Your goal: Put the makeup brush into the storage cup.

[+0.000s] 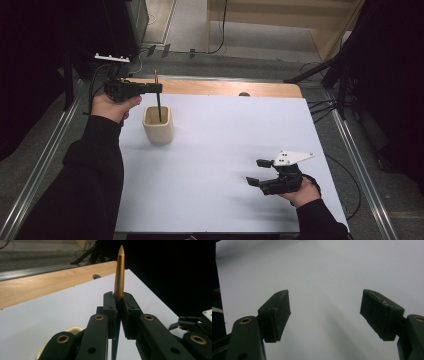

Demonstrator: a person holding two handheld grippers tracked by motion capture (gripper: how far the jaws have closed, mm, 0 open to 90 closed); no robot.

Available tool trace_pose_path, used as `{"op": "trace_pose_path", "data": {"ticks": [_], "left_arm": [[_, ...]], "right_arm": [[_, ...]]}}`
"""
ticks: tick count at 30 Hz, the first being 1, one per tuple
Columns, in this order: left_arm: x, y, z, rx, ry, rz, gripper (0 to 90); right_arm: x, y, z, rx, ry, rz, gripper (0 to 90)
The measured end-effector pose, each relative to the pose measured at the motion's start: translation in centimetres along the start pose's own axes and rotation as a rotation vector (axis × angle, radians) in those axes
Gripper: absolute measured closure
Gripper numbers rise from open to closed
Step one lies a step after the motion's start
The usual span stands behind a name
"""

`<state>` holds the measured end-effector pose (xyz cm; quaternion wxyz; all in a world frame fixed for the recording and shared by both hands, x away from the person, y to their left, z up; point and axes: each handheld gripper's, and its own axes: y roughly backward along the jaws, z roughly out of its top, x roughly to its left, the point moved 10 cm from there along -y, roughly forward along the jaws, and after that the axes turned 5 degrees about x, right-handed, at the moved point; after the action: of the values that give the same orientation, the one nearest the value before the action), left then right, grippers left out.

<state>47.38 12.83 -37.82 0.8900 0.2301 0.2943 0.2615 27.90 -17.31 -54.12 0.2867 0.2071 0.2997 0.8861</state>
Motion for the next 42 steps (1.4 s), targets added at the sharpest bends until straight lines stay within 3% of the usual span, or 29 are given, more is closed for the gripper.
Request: {"op": "trace_pose_path", "data": {"ticks": [5,16,21,27,42], "left_arm": [[0.9,-0.1,0.8,-0.009,-0.005,0.032,83.3],[2.3,-0.5,0.8,-0.035,0.025,0.047,83.3],[2.9,-0.7,0.3,-0.025,0.006,0.082,83.2],[3.9,-0.8,-0.4,-0.014,0.026,0.092,83.2],[4.6,-2.1,-2.0,0.011,0.044,0.086,83.1]], "right_arm": [[0.0,0.0,0.0,0.004,0.001,0.003,25.2],[0.0,-0.1,0.1,0.000,-0.001,0.005,25.2],[0.0,-0.1,0.0,0.002,0.000,0.004,25.2],[0.0,-0.1,0.0,0.000,0.001,0.006,25.2],[0.1,-0.1,0.1,-0.004,0.003,0.009,25.2]]}}
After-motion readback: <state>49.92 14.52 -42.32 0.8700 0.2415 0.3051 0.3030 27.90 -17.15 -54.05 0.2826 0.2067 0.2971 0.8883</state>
